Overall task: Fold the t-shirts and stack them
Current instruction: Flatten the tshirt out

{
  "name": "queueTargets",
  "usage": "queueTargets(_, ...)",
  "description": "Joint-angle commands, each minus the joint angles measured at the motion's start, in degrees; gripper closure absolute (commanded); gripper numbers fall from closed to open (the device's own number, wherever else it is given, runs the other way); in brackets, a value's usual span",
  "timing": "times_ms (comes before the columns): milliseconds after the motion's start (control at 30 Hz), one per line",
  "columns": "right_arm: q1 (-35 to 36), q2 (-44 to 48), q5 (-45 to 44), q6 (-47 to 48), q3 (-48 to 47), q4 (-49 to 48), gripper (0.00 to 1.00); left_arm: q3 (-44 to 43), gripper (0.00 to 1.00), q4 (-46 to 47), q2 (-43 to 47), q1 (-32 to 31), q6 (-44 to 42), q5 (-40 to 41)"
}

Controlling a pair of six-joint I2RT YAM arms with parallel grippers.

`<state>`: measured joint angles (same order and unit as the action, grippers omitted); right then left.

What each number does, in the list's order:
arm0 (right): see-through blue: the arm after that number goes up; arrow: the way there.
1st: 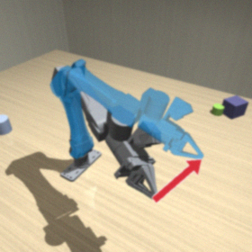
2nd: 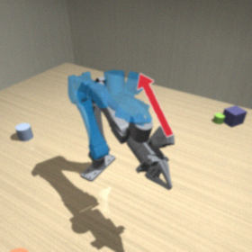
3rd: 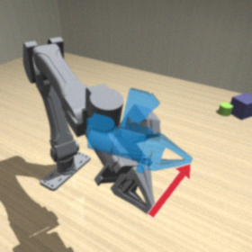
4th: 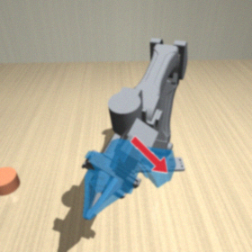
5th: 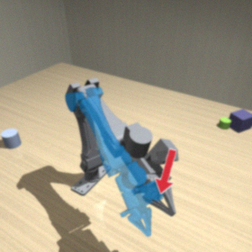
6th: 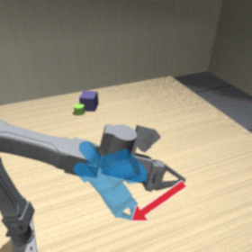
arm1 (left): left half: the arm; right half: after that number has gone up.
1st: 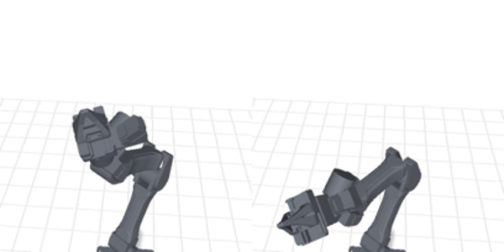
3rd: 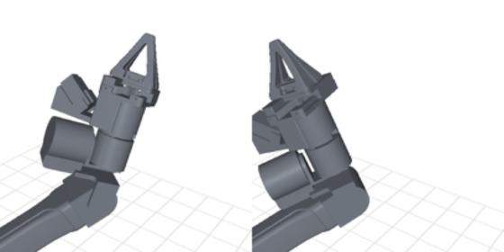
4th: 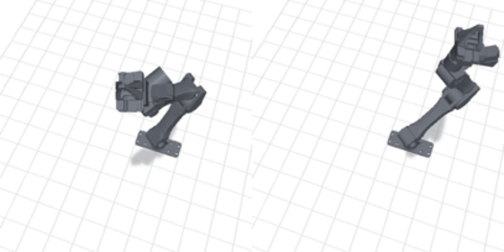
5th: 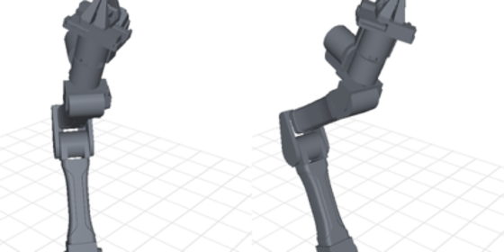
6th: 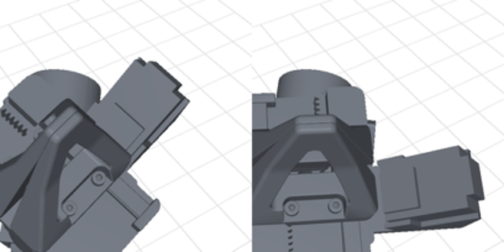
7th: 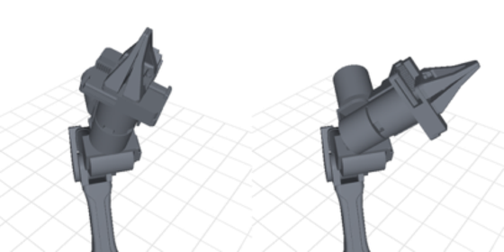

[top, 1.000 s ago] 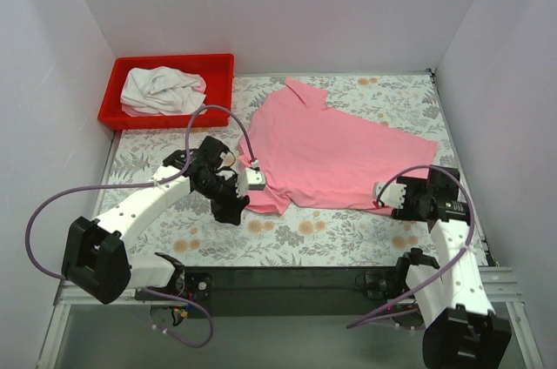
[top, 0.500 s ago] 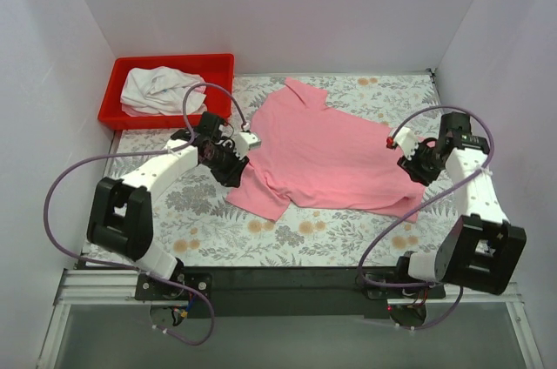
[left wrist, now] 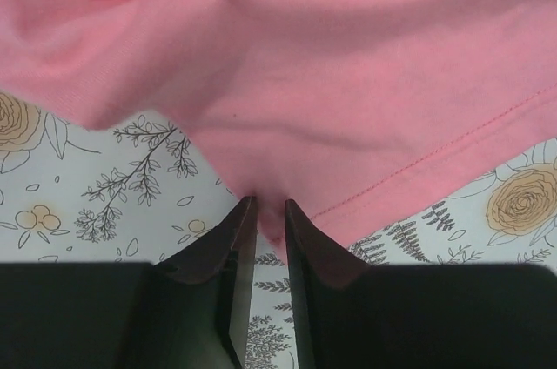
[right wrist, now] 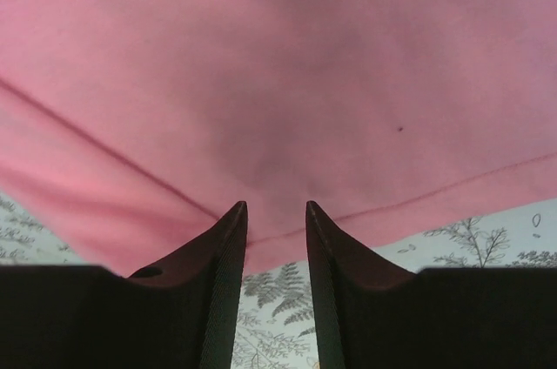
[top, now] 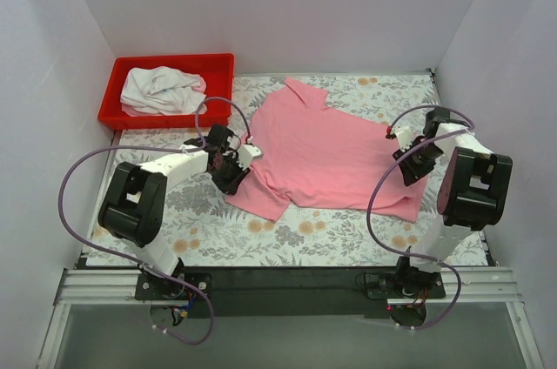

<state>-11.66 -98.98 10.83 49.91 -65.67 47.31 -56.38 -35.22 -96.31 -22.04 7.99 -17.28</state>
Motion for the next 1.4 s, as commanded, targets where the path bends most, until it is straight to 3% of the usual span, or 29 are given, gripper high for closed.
queueTargets(0,-0.3,-4.4,-3.4,-5.3,-4.0,-4.9,0.61,4.8,0.82,-1.1,2.1,-1.8,-0.5,4.5)
queueTargets(267,-0.2,-11.0,-7.3,-5.2,-7.6,-7.8,0.63,10.4,0.83,-12.0,10.7,-5.5,-1.3,11.7)
queueTargets(400,-0.3,-14.1,-7.7,-6.0,-11.8,-8.3,0.63,9.4,0.83,-17.4,11.9,-5.5,-2.5,11.4)
queueTargets(567,0.0,-21.1,-7.3,-8.0,-20.2,-9.0,0.63,-0.1,0.79,-19.4,10.7,-5.5,0.9,2.0)
queueTargets(733,0.4,-26.3,-7.3,-8.8,-30.1,-8.5,0.61,-11.1,0.78,-15.1,3.4,-5.4,7.2,-1.1)
queueTargets(900,0.0,-20.1,-4.4,-6.4,-31.7,-4.8,0.53,-20.8,0.78,-13.3,-3.6,-5.4,12.3,-4.2)
queueTargets(1067,-0.3,-11.5,-0.4,-1.4,-28.9,5.1,0.47,-23.3,0.77,-11.0,-8.0,-5.5,13.5,-4.8)
queueTargets(1200,-1.3,-9.3,-1.4,-2.3,-28.6,11.3,0.50,-25.8,0.76,-10.5,-8.9,-5.4,13.9,-4.2)
queueTargets(1367,-5.5,-11.3,1.6,-12.1,-28.6,17.3,0.55,-24.1,0.74,-8.4,-7.9,-5.4,16.4,-3.1)
